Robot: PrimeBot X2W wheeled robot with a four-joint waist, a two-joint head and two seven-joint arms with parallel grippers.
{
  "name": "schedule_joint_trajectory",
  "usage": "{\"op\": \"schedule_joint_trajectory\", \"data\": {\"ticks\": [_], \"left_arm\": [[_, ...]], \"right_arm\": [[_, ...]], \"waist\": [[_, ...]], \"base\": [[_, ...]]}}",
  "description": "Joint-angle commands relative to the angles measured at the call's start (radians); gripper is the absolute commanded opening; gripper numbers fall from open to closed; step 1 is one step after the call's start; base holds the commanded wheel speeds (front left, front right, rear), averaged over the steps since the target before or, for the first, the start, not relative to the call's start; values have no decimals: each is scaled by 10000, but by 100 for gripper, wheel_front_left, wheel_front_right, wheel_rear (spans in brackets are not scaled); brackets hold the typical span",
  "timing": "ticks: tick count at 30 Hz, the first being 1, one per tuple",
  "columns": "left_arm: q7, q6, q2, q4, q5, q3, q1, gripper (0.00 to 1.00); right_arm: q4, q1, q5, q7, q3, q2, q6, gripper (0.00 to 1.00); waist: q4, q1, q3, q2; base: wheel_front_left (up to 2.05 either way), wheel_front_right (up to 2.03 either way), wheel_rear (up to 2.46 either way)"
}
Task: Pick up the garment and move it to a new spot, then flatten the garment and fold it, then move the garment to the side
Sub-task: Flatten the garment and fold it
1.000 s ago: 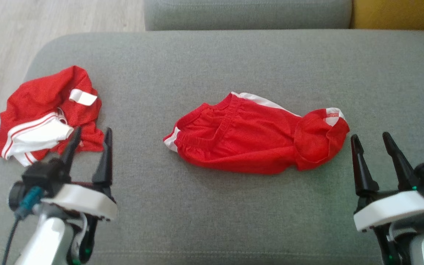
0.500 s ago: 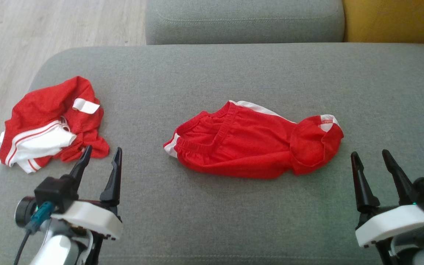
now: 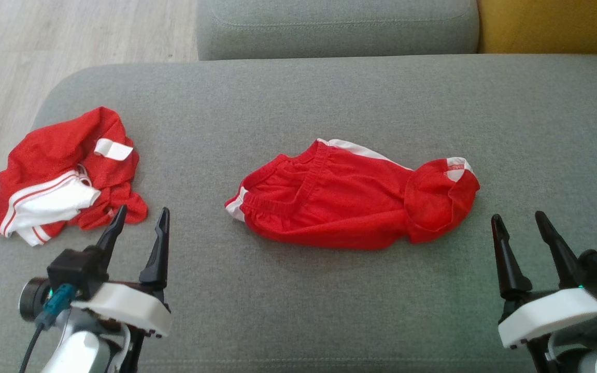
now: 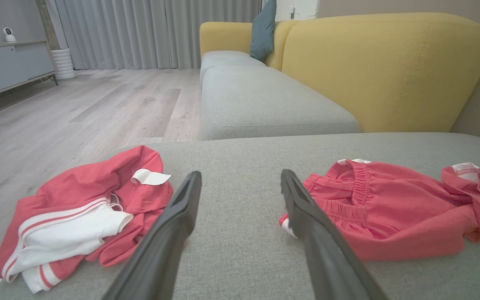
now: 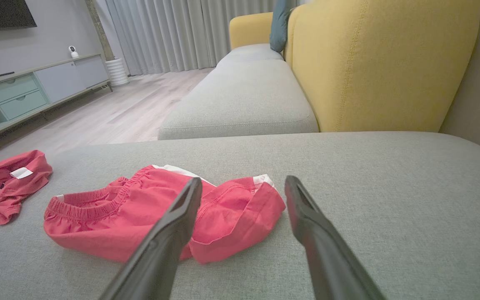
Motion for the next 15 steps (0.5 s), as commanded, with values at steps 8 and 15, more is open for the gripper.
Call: {"op": "schedule_joint_trajectory", "data": {"ticks": [8,15], "left_arm": [[-37,78,311,-450,68,384,-653,100],[-55,72,240,-624,201,278,-1147,100]], "right_arm": [[-265,-616,-76,-20,433,-64,42,100],[583,-1282,-355,830,1503,-111,42,100]], "waist": [[15,0,271,-1],[186,0,924,-1]], "base": [[0,0,0],[0,0,0]]}}
